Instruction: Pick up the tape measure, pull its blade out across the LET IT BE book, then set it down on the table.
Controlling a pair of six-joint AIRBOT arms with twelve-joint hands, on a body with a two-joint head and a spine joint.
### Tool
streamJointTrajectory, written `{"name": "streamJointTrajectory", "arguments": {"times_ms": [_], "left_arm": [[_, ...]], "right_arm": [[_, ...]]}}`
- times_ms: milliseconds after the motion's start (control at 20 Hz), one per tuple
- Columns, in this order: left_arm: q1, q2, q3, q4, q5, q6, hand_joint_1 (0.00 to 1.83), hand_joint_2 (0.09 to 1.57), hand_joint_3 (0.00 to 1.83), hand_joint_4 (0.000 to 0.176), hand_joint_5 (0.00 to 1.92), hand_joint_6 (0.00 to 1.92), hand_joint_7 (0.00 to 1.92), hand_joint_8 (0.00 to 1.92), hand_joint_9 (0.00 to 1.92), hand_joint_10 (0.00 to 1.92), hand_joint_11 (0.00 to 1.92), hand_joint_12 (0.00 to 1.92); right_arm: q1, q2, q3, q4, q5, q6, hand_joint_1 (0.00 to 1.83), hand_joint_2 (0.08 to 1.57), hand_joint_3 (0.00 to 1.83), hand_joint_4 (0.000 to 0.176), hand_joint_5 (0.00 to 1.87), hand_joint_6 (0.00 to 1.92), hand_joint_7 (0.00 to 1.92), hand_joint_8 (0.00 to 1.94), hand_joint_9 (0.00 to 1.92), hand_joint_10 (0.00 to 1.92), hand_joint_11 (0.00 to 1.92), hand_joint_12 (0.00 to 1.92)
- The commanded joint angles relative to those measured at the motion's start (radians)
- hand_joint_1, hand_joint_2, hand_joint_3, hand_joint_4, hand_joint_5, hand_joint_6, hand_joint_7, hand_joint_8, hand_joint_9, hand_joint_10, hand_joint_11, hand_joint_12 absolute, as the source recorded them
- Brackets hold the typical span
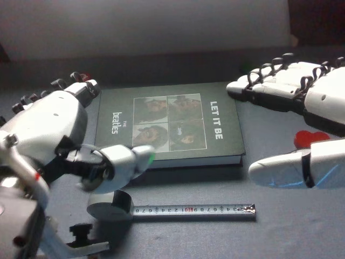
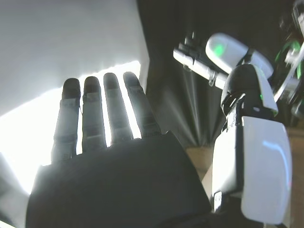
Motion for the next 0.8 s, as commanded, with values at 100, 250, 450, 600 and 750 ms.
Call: {"name": "streamJointTrajectory", "arguments": {"times_ms": [100,250,450,600,750], "left_arm": [[0.068,-0.014,-0.011,0.107,-0.197,-0.236,1.06,0.97,0.00,0.000,0.29,0.01,0.27,0.01,0.30,0.01,0.05,0.68],[0.112,-0.017,-0.021,0.126,-0.215,-0.358,1.11,1.01,0.01,0.000,0.33,0.01,0.29,0.01,0.30,0.01,0.04,0.68],[0.220,-0.029,-0.019,0.212,-0.246,-0.618,1.12,1.03,0.00,0.000,0.37,0.01,0.34,0.02,0.31,0.01,0.06,0.69],[0.275,-0.022,-0.029,0.306,-0.205,-0.626,1.13,1.04,0.00,0.000,0.39,0.01,0.37,0.01,0.34,0.01,0.07,0.69],[0.306,-0.013,-0.029,0.368,-0.154,-0.615,1.13,1.05,0.01,0.000,0.38,0.00,0.37,0.00,0.34,0.01,0.08,0.69]], "right_arm": [[-0.043,0.004,0.046,-0.210,0.267,0.239,0.12,1.03,0.00,0.000,0.14,0.01,0.13,0.00,0.08,0.00,0.00,0.39],[-0.069,0.008,0.050,-0.197,0.277,0.272,0.11,1.03,0.00,0.000,0.14,0.00,0.17,0.01,0.11,0.01,0.00,0.49],[-0.084,0.017,0.058,-0.198,0.320,0.405,0.12,1.03,0.00,0.000,0.15,0.00,0.17,0.00,0.12,0.00,0.00,0.51],[-0.056,0.013,0.042,-0.105,0.186,0.226,0.12,1.03,0.00,0.000,0.17,0.01,0.20,0.01,0.13,0.00,0.00,0.54],[-0.034,0.004,0.025,0.032,0.154,0.015,0.12,1.03,0.00,0.000,0.14,0.00,0.18,0.00,0.11,0.00,0.00,0.54]]}}
